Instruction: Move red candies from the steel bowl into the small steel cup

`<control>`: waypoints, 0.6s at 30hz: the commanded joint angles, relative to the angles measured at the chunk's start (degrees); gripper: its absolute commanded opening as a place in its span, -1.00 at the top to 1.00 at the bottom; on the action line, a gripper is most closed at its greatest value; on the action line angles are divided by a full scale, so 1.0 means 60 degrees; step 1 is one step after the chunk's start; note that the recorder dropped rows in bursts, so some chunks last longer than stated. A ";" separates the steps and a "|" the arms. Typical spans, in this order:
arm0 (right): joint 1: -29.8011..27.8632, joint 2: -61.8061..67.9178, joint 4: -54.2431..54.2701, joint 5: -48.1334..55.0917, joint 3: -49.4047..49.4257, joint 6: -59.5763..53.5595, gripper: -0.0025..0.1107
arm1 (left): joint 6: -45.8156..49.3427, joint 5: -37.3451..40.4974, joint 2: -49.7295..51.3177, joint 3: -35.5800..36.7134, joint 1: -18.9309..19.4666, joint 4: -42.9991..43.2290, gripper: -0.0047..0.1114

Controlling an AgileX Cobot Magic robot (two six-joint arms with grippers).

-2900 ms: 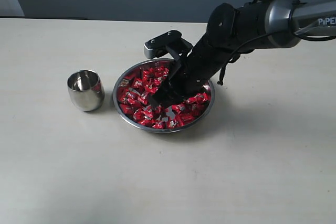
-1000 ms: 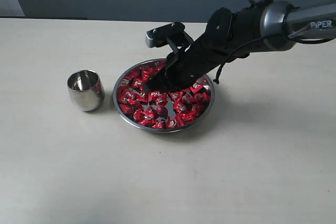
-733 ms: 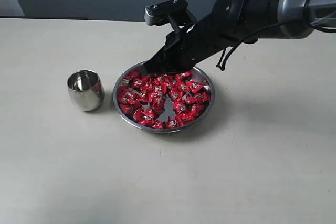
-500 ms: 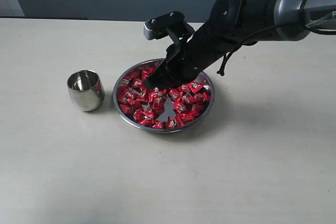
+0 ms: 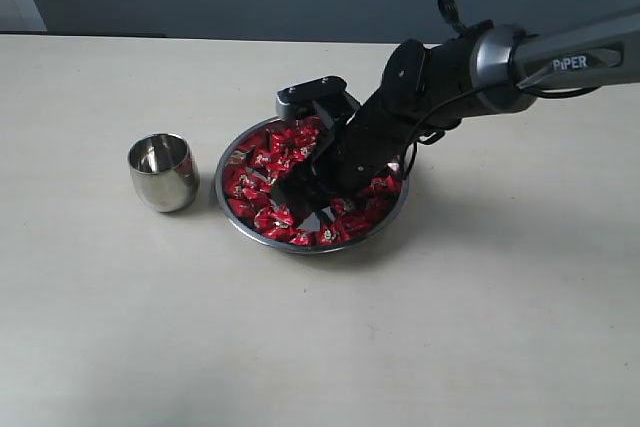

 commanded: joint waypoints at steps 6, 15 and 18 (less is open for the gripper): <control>-0.0025 0.0123 0.0211 -0.0459 -0.0082 -0.0046 0.16 | -0.0005 -0.0098 -0.0049 0.0035 0.0000 -0.0026 0.91; -0.0025 0.0146 0.0211 -0.0423 -0.0082 -0.0046 0.87 | -0.0005 -0.0098 -0.0049 0.0035 0.0000 -0.0026 0.91; -0.0025 0.0146 0.0283 -0.0423 -0.0082 -0.0046 0.97 | -0.0005 -0.0098 -0.0049 0.0035 0.0000 -0.0026 0.91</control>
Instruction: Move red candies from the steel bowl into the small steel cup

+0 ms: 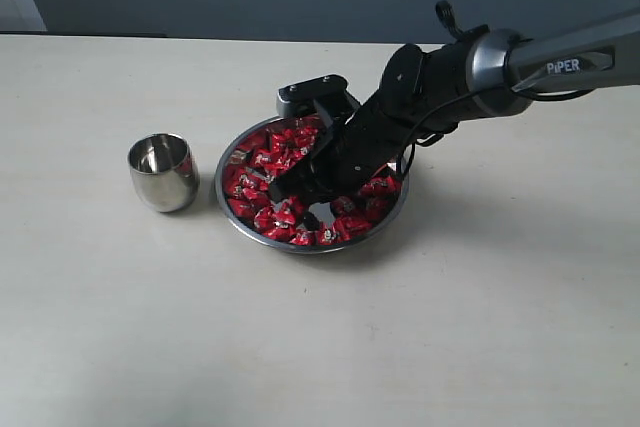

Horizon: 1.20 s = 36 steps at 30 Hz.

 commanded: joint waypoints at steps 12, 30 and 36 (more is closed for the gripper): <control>-0.0025 -0.0017 0.0085 -0.0069 -0.0059 -0.0046 0.97 | -0.0005 -0.0098 -0.0049 0.0035 0.0000 -0.0026 0.91; -0.0025 -0.1434 0.0542 -0.1057 -0.0059 -0.0071 0.97 | -0.0005 -0.0098 -0.0049 0.0035 0.0000 -0.0026 0.91; 0.0256 -0.1542 0.1437 -0.1104 -0.0484 -0.0990 0.97 | -0.0005 -0.0098 -0.0049 0.0035 0.0000 -0.0026 0.91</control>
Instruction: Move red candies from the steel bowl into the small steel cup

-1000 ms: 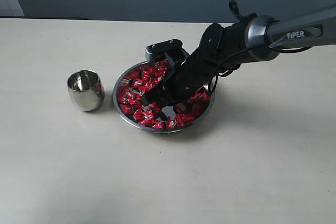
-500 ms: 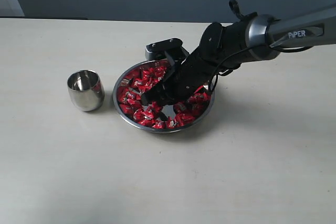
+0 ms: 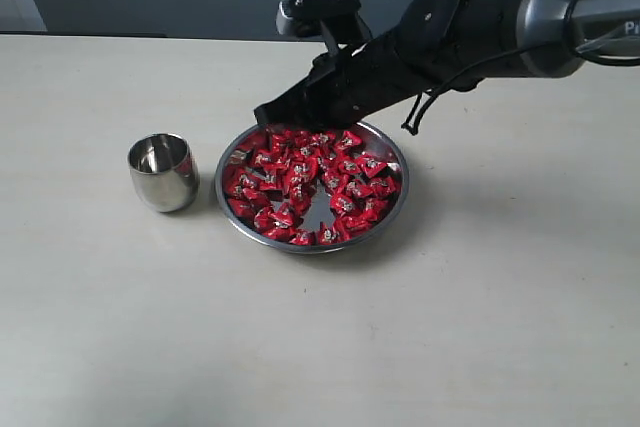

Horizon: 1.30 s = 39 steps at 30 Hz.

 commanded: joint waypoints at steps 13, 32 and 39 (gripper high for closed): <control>0.1102 0.0436 0.0475 0.1530 -0.2758 -0.0724 0.97 | 0.0012 -0.0098 -0.0049 0.0035 0.0000 -0.0030 0.91; 0.0789 0.0437 -0.3172 0.6161 -0.3258 -0.4852 0.97 | 0.0012 -0.0098 -0.0049 0.0035 0.0000 -0.0030 0.91; 0.0789 0.1275 -0.5182 0.5611 -0.3258 -0.4299 0.97 | 0.0012 -0.0098 -0.0049 0.0035 0.0000 -0.0030 0.91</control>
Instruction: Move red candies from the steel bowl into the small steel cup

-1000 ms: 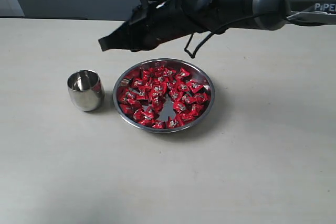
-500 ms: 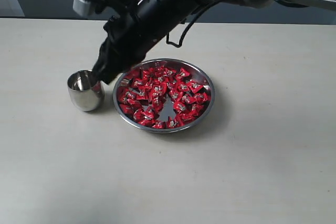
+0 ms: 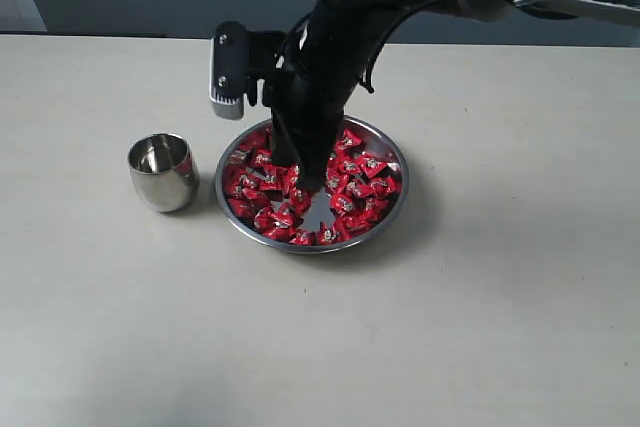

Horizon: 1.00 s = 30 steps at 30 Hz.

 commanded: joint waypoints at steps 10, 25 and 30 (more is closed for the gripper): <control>-0.0052 0.1309 -0.0599 -0.1045 -0.0057 0.1989 0.22 | 0.0012 -0.0098 -0.0049 0.0035 0.0000 -0.0030 0.91; -0.0034 0.1849 -0.0299 -0.1088 -0.0057 0.2974 -0.06 | 0.0012 -0.0098 -0.0049 0.0035 0.0000 -0.0030 0.91; -0.0034 0.2078 -0.0234 -0.1054 -0.0057 0.2974 -0.06 | 0.0012 -0.0098 -0.0049 0.0035 0.0000 -0.0030 0.91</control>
